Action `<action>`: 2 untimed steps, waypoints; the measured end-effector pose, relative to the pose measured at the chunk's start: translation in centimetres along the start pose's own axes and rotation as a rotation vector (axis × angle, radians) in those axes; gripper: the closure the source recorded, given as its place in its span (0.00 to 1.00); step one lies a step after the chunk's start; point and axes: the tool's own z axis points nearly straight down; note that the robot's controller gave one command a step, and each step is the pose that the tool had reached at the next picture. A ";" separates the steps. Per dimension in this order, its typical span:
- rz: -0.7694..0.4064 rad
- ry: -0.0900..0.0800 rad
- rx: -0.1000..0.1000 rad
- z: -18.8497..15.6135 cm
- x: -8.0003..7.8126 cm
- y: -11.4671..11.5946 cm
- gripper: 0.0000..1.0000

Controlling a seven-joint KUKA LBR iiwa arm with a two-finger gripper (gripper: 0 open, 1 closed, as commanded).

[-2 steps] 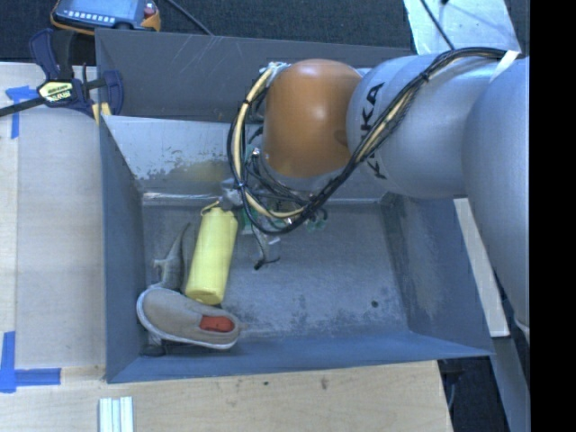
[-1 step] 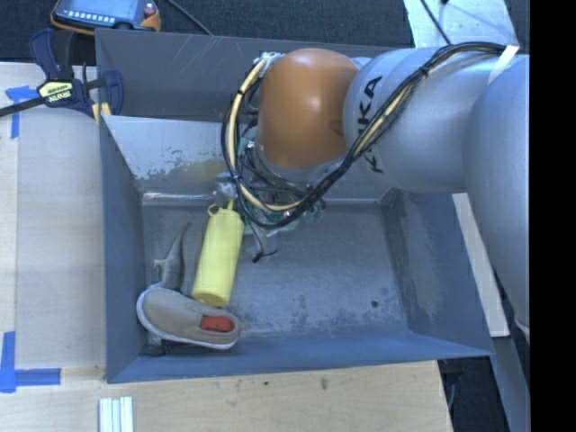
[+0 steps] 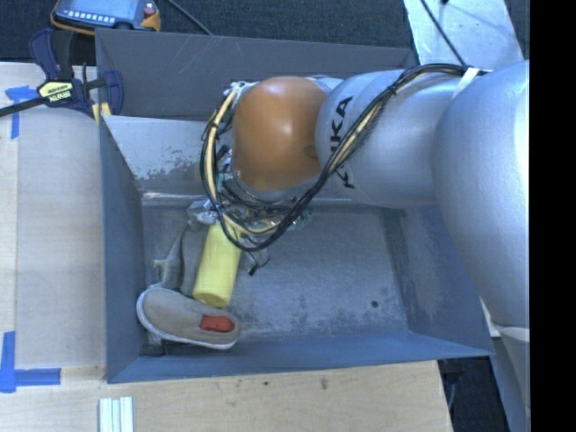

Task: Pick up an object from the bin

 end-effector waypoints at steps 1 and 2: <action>-0.127 -0.001 -0.001 1.4 0.3 -1.4 1.00; -0.127 0.000 -0.001 1.4 0.3 -1.4 1.00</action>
Offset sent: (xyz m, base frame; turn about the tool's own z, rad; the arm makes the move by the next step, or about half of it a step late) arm 0.0000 0.0000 0.0000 0.0000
